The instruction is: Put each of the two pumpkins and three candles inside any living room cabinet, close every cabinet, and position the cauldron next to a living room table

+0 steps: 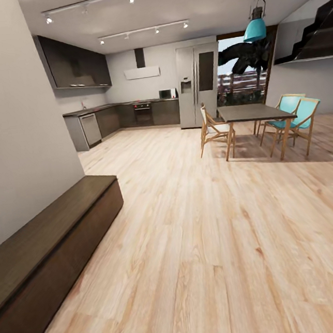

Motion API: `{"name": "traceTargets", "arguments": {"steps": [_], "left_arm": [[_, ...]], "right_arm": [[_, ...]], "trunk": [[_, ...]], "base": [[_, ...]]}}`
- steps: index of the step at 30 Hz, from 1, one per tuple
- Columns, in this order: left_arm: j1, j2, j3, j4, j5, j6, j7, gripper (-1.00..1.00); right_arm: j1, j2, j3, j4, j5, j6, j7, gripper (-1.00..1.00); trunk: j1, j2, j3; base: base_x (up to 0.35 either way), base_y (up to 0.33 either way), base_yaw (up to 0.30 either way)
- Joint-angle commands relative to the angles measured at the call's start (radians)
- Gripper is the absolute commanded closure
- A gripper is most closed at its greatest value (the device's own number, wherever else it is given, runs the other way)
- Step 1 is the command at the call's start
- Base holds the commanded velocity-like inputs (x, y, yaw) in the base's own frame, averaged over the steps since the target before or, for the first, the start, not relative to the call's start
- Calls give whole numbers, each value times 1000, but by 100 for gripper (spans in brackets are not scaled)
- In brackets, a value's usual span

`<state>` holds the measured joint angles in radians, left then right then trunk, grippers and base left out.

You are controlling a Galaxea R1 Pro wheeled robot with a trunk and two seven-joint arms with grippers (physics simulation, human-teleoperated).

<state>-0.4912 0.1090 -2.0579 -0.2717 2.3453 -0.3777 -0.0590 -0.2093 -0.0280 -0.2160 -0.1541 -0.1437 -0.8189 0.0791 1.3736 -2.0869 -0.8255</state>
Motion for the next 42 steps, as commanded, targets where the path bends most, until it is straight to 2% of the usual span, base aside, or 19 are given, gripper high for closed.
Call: {"name": "traceTargets", "arguments": {"steps": [1, 27, 33, 42], "left_arm": [[-1, 0, -7, -3, 11, -5, -4, -100], [-1, -2, -7, -4, 11, -1, -4, -100], [-1, -2, -7, -4, 11, -1, -4, -100], [-1, -2, -7, -4, 11, -1, -4, -100]], "right_arm": [[-1, 0, 0, 1, -10, -3, 8, -100], [-1, 4, -2, 2, -16, 6, 2, -100], [-1, 35, -4, 1, -21, 9, -7, -100], [-2, 50, -5, 1, -21, 10, -51, -100]], "trunk": [[0, 0, -1], [0, 0, 5], [0, 0, 0], [0, 0, -12]], "base": [[329, 0, -194], [329, -45, -276], [329, -86, -215], [329, -87, -146]]}}
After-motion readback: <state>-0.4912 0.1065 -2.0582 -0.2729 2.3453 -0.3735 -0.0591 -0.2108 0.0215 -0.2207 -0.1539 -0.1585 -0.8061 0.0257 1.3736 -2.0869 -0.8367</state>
